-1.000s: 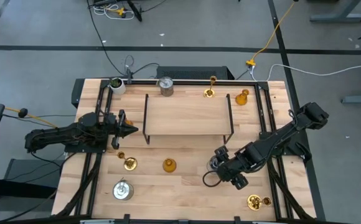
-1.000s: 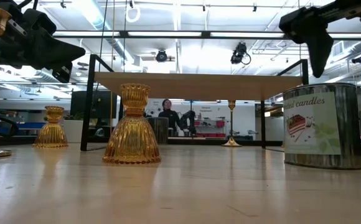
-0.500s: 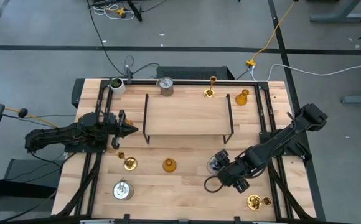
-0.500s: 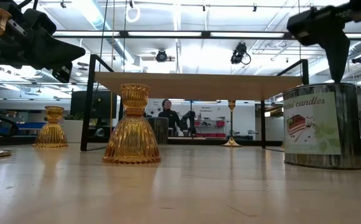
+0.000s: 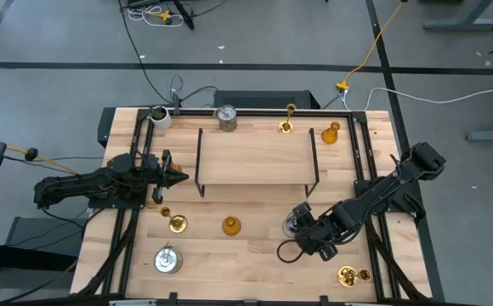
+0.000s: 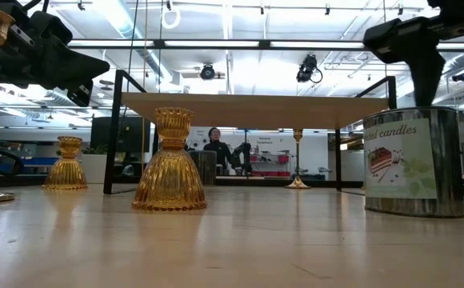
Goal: Pick & Place candle stick holders
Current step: Put the right scented candle on the shelf
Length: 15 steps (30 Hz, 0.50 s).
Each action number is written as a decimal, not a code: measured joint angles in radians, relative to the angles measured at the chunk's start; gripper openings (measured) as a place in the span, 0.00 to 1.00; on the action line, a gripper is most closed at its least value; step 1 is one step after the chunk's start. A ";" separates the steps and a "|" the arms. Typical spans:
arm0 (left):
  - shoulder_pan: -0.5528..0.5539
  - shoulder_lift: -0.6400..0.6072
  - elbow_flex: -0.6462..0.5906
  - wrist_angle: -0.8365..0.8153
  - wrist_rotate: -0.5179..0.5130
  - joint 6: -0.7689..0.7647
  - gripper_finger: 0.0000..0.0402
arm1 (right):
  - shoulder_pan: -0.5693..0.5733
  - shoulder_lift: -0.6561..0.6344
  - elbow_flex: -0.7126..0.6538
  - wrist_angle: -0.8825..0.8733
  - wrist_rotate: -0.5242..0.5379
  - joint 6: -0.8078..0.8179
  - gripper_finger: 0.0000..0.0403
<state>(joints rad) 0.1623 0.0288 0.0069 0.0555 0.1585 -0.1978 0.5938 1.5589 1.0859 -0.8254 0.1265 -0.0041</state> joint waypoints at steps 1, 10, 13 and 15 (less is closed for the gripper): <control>0.000 0.000 0.000 0.000 0.000 0.000 0.02 | 0.000 0.000 0.000 0.000 -0.008 0.005 0.58; 0.000 0.000 0.000 0.000 0.000 0.000 0.02 | 0.000 0.002 0.000 0.011 -0.011 0.015 0.51; 0.000 0.000 0.000 0.000 0.000 0.000 0.02 | 0.000 0.013 0.000 0.014 -0.011 0.016 0.49; 0.000 0.000 0.000 0.000 0.000 0.000 0.02 | 0.000 0.022 0.000 0.015 -0.006 0.016 0.48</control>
<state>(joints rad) 0.1623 0.0288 0.0067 0.0554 0.1585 -0.1978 0.5938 1.5809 1.0856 -0.8104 0.1206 0.0118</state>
